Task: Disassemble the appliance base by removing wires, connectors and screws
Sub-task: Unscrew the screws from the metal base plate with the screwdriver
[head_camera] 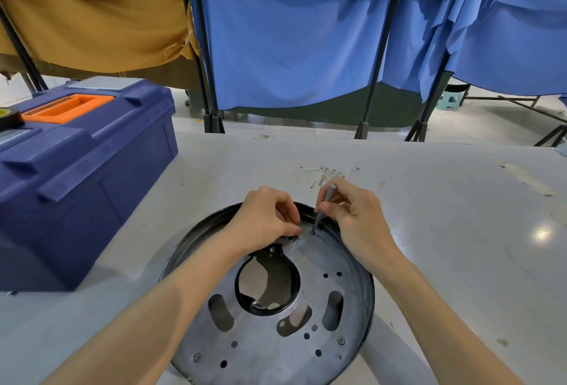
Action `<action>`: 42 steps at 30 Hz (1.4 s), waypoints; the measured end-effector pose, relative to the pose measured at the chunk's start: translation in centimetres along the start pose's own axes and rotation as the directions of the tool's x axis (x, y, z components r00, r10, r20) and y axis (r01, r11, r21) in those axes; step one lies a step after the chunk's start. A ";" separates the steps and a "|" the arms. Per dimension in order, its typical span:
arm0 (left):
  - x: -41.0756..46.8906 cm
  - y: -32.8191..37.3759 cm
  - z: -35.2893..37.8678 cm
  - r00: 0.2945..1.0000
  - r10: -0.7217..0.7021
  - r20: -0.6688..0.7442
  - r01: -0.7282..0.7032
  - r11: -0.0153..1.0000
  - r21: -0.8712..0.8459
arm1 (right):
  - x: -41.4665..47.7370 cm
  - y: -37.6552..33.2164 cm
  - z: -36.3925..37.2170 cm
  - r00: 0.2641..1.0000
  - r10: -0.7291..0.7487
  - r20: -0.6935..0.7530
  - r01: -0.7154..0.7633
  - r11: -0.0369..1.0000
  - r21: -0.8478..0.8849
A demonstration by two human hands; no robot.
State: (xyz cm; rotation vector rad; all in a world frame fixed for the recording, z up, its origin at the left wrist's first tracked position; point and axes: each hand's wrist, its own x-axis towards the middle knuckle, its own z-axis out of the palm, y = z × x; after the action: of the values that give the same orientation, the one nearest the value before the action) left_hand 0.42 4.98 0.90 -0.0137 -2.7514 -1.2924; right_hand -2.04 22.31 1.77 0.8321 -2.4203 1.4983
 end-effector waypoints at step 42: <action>-0.3 4.1 0.2 0.788 0.549 -0.279 -0.451 0.823 0.346 | 1.1 -0.5 -0.1 0.996 0.081 0.048 -0.084 0.994 0.063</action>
State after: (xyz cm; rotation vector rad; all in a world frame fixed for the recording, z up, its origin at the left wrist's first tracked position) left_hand 0.96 7.83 3.89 -0.4172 -2.3321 -0.6957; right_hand -2.73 21.79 2.64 0.7958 -2.4795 1.6131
